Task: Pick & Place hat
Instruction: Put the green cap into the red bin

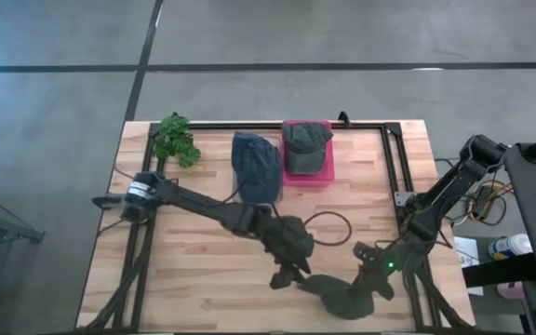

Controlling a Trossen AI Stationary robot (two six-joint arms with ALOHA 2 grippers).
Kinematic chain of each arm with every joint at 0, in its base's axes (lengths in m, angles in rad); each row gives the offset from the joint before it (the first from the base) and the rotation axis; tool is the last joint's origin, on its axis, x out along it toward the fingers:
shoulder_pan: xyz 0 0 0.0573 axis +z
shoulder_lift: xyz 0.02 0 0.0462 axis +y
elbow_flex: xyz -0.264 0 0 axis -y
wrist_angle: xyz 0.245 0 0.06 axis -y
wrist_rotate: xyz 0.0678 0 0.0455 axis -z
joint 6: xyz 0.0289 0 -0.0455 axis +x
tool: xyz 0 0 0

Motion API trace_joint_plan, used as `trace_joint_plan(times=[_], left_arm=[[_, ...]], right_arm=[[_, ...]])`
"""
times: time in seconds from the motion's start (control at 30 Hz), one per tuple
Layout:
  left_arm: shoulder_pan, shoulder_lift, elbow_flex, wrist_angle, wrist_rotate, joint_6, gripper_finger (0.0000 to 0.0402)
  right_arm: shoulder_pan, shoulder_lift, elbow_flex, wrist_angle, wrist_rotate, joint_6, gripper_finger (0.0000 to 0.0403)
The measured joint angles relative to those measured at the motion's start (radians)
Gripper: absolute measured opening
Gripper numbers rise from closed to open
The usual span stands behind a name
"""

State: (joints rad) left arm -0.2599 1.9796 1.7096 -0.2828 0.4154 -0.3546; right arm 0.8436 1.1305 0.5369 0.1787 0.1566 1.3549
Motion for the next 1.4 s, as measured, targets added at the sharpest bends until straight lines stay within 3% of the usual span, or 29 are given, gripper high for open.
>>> trace_joint_plan(times=[0.5,0.63,0.77,0.83,1.0,1.23,1.4], left_arm=[[0.017,0.005,-0.070,0.118,0.027,0.021,0.0159],[0.034,0.005,-0.079,0.116,0.082,0.026,0.0116],[0.047,0.006,-0.073,0.117,0.087,0.032,0.0037],[0.052,0.006,-0.068,0.118,0.104,0.036,0.0013],[0.059,0.006,-0.071,0.109,0.127,0.047,0.0008],[0.058,0.003,-0.079,-0.082,0.221,0.081,0.0006],[0.057,0.000,-0.080,-0.097,0.270,0.074,0.0006]], right_arm=[[-0.094,-0.036,0.013,0.005,-0.012,-0.082,0.0020],[-0.125,-0.070,0.013,0.005,-0.035,-0.103,0.0020],[-0.148,-0.101,0.013,0.003,-0.036,-0.102,0.0029],[-0.161,-0.108,0.013,0.002,-0.031,-0.074,0.0042],[-0.178,-0.099,0.013,0.006,-0.030,0.017,0.0092],[-0.166,-0.101,0.013,-0.009,-0.060,0.010,0.0180],[-0.166,-0.137,0.014,-0.211,0.035,0.052,0.0208]])
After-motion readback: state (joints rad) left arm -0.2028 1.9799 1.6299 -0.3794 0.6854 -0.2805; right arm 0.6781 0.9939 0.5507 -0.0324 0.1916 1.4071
